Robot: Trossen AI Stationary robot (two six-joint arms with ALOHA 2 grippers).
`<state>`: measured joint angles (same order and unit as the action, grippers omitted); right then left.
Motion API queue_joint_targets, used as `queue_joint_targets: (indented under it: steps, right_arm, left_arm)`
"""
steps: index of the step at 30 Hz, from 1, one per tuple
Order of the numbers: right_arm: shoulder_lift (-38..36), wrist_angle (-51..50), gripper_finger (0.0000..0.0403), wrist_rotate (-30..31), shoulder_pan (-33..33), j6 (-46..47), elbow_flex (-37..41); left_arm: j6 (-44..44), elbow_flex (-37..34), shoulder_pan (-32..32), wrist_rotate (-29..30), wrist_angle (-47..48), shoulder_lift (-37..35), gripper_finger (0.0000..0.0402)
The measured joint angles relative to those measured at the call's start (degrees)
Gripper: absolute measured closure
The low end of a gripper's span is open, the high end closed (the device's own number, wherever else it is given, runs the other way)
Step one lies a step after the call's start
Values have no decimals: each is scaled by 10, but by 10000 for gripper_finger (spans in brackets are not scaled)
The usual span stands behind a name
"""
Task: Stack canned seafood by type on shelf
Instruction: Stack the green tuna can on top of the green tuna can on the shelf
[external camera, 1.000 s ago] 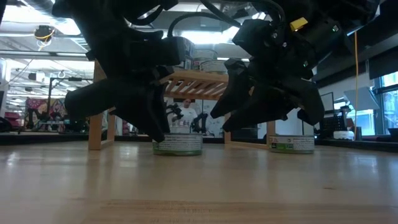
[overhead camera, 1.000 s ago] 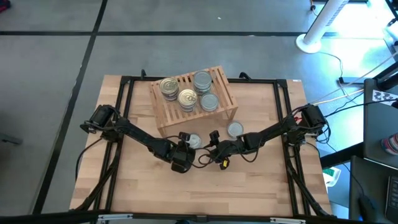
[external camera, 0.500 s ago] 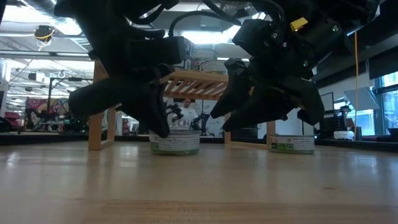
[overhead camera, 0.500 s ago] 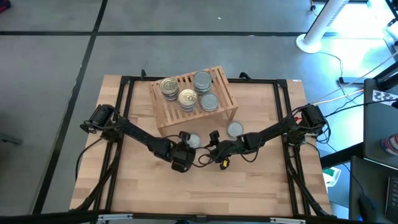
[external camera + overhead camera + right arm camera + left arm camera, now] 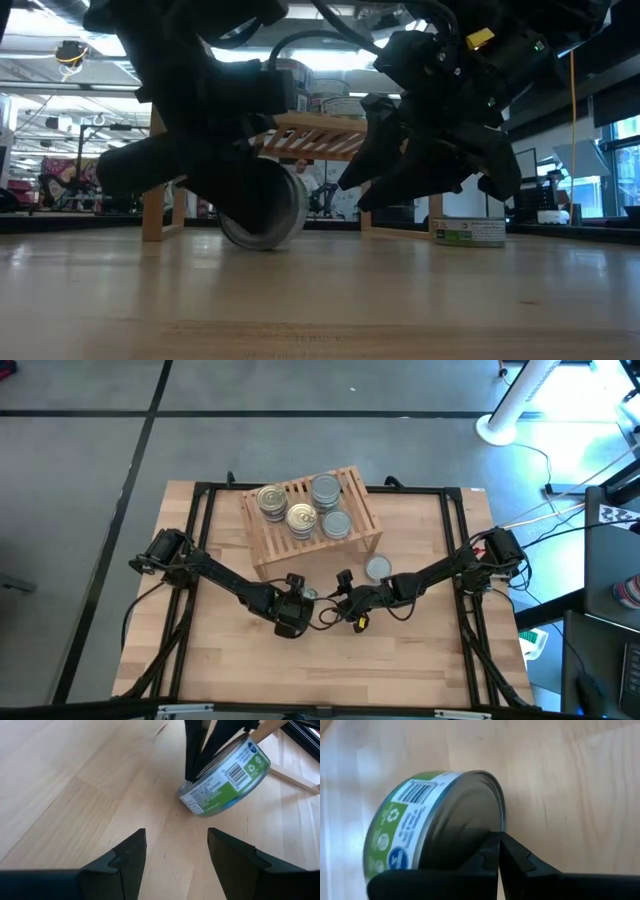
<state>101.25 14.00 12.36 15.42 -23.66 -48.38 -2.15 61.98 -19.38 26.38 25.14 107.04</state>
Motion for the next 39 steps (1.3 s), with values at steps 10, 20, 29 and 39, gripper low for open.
queue_joint_targets:
  steps: [10,20,29,39]
  right_arm:
    - [0,0,194,-4,0,0,0]
    - [0,0,194,-4,0,5,0]
    - [0,2,194,25,-24,271,0]
    - [0,69,194,-71,-31,329,0]
  left_arm:
    - [-5,0,0,6,-1,0,401]
    - [-5,1,0,7,-3,-1,401]
    - [-5,1,0,8,-3,-1,401]
    - [-5,1,0,8,-3,-2,401]
